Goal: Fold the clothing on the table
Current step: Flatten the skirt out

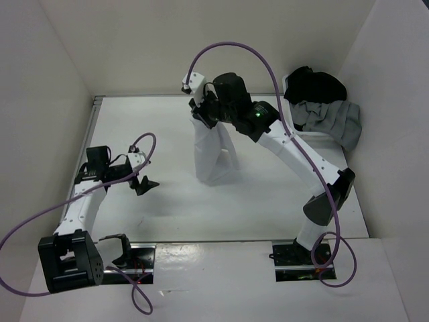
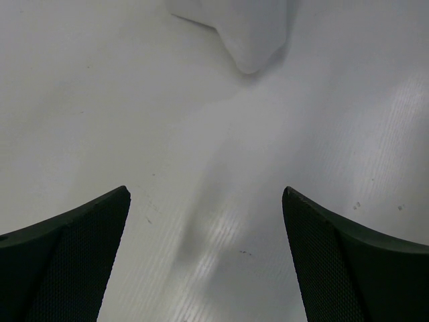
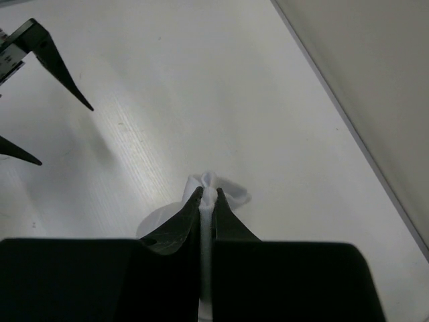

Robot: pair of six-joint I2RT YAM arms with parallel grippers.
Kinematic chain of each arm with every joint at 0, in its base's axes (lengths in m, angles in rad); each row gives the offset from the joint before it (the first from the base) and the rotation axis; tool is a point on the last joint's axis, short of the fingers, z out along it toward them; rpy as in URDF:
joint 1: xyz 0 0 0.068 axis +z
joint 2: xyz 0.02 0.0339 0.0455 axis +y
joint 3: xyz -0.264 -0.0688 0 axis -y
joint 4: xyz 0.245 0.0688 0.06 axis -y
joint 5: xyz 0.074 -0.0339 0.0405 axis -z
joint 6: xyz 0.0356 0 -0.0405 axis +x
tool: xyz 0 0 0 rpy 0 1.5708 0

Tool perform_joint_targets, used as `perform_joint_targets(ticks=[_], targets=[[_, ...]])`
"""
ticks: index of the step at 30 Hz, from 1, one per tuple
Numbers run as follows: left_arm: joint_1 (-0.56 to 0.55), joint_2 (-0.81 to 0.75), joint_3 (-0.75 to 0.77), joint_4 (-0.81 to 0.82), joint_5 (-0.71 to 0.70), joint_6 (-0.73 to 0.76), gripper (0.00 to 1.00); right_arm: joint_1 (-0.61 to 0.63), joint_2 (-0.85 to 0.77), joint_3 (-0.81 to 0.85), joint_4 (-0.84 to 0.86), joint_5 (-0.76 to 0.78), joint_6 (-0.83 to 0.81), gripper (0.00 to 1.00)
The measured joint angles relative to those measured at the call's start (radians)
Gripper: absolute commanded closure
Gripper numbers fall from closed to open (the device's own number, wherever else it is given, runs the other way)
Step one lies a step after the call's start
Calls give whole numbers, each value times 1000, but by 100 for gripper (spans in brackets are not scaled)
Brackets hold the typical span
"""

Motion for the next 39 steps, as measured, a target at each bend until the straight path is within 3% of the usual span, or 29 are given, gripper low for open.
perform_joint_targets(ticks=[7,11,19,31,39], targets=[[33,153,76,-64,100,75,0,6,0,4,-52,-100,-21,100],[63,270,124,-173,147,190,0,25,-1,26,-118,-197,-60,100],[86,460,221,-422,236,451,0,111,-6,64,-195,-248,-103,100],[-5,381,261,-539,301,557,0,223,66,219,-291,-304,-129,99],[-61,307,300,-606,317,577,12,234,85,221,-312,-310,-134,99]])
